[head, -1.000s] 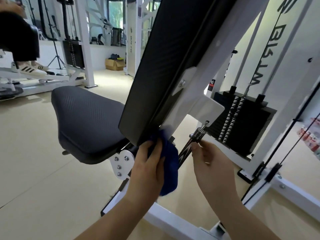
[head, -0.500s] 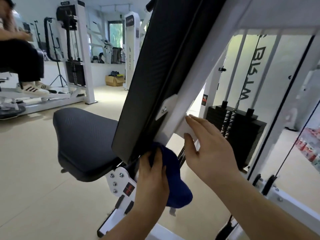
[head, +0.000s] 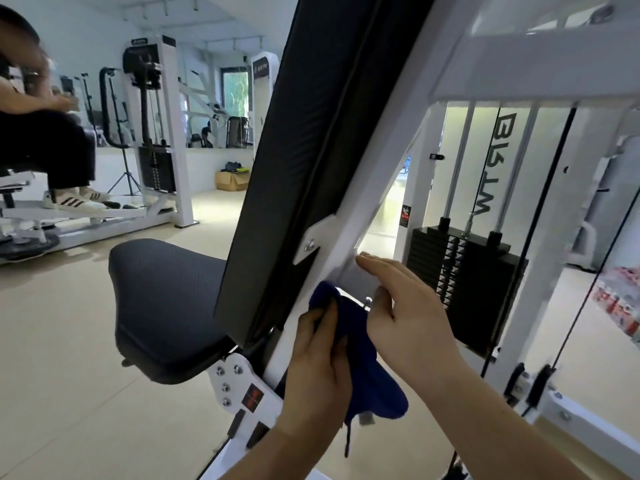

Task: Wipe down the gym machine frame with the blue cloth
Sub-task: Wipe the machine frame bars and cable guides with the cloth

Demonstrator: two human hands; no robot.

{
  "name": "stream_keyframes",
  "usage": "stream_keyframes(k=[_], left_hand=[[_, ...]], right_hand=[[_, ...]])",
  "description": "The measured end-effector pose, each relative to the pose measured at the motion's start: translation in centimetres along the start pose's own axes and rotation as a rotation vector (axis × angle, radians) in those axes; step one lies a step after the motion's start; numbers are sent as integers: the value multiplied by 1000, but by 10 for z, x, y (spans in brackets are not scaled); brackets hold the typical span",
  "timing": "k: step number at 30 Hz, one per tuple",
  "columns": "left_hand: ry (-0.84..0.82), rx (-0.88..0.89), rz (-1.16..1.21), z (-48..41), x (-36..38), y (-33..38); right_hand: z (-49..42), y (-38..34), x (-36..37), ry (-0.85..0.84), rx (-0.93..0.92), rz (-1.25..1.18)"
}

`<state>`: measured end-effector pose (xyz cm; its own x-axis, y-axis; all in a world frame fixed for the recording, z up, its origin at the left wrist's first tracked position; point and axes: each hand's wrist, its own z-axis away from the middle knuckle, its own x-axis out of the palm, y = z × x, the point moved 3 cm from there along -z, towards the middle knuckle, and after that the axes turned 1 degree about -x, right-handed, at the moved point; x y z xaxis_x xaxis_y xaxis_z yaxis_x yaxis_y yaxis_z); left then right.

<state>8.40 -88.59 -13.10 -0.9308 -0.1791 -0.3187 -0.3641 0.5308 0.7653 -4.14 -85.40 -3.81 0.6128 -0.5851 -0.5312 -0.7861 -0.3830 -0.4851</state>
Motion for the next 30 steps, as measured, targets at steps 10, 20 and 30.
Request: stream_keyframes(k=[10,20,30], left_hand=[[-29,-45,-55,3,-4,-12],[-81,67,-130,5,-5,-13],[-138,9,-349,2,-18,-9]], right_hand=[[3,-2,4,92,-44,-40],[-20,0,-14,0,227,-171],[-43,-23,-23,-135,283,-114]])
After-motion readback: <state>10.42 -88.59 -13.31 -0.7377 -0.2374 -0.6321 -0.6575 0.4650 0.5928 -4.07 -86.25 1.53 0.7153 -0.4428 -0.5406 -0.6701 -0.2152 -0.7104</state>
